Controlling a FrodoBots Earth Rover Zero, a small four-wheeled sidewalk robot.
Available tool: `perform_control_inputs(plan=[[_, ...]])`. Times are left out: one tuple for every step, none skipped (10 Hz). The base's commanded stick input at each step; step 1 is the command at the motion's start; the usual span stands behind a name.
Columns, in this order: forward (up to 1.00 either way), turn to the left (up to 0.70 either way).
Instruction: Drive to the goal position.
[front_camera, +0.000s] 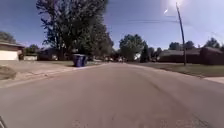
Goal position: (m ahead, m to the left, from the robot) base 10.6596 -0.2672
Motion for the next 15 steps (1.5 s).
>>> perform_control_inputs(plan=[[1.00,0.00],[1.00,0.00],[1.00,0.00],[1.00,0.00],[1.00,0.00],[1.00,0.00],[1.00,0.00],[1.00,0.00],[1.00,0.00],[1.00,0.00],[1.00,0.00],[1.00,0.00],[1.00,0.00],[1.00,0.00],[1.00,0.00]])
